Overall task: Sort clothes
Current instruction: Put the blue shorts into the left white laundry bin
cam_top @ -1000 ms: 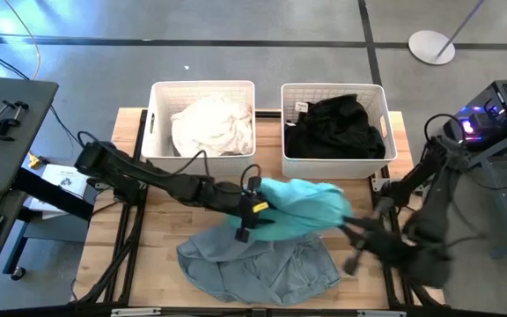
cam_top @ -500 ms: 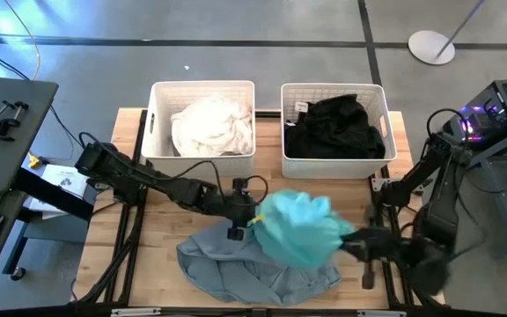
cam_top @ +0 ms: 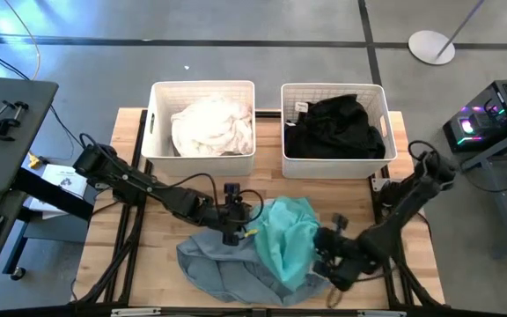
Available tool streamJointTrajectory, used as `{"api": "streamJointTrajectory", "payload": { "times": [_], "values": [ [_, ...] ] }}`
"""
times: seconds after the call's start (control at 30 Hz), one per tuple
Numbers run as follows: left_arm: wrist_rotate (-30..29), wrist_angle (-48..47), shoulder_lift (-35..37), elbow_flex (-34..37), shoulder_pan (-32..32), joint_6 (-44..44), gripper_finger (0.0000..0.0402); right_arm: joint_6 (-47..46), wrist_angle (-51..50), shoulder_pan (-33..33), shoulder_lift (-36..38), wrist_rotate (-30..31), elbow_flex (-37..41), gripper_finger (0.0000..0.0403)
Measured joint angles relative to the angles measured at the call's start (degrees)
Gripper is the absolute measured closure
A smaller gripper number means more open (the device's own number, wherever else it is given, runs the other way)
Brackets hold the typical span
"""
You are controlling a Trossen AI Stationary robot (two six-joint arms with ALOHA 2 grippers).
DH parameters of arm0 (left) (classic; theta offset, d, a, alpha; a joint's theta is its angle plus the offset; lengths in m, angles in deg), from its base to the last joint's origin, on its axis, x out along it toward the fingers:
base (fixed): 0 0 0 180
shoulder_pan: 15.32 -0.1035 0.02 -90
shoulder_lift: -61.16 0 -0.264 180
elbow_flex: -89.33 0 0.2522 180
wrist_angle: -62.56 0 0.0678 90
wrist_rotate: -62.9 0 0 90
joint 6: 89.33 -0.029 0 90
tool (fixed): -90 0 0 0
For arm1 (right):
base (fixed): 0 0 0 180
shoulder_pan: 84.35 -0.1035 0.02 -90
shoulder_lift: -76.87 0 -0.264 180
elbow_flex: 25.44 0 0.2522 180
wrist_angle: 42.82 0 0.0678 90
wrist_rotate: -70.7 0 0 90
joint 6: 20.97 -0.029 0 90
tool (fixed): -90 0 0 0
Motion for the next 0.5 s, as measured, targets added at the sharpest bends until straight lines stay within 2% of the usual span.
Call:
{"api": "streamJointTrajectory", "payload": {
  "times": [0.13, 0.4, 0.5],
  "values": [
    [0.1, 0.1, -0.1, 0.0, -0.2, 1.5, 0.0241, 7.6, 4.8, 5.5, -0.4, -1.7, 0.0, 0.0296],
    [4.5, 3.6, -3.6, 0.0, -0.2, 1.5, 0.0241, 25.2, 21.2, 13.7, -0.8, -8.5, 0.0, 0.0116],
    [6.6, 6.9, -6.0, 0.0, -0.2, 1.5, 0.0241, 29.5, 26.2, 16.3, -2.9, -9.2, 0.0, 0.0067]
  ]
}}
